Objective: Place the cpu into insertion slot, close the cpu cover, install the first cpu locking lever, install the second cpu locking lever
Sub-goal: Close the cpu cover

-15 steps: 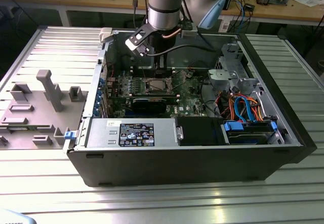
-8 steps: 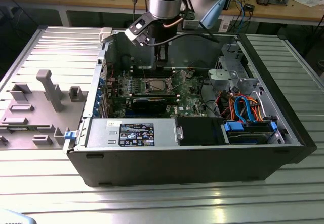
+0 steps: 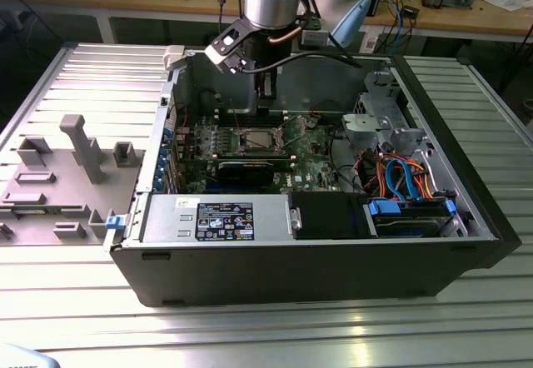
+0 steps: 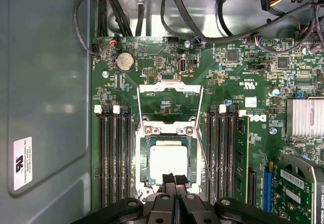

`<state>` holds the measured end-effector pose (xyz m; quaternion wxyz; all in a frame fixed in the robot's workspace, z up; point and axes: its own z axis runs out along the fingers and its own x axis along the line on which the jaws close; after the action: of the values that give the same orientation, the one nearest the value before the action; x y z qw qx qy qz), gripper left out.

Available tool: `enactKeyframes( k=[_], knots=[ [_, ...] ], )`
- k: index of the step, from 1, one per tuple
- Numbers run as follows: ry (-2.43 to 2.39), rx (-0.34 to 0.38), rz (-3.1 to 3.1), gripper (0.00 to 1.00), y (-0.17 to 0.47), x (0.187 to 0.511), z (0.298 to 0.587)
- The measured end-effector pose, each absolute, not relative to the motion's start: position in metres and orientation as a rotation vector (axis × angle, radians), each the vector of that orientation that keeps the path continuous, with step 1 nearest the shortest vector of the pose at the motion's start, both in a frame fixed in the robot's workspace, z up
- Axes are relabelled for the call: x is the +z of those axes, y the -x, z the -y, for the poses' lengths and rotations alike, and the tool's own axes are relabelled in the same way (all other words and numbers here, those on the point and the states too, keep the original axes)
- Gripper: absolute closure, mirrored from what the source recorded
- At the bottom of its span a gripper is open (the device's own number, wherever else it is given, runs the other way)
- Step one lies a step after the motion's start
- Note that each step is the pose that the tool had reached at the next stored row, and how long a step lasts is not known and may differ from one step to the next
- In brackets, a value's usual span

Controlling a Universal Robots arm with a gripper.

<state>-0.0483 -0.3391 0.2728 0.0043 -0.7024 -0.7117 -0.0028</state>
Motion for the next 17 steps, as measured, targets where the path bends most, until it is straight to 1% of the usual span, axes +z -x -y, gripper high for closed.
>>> enactKeyframes(
  k=[17],
  knots=[
    [2.200,-0.007,2.231,0.89,0.038,0.273,0.339]
  ],
)
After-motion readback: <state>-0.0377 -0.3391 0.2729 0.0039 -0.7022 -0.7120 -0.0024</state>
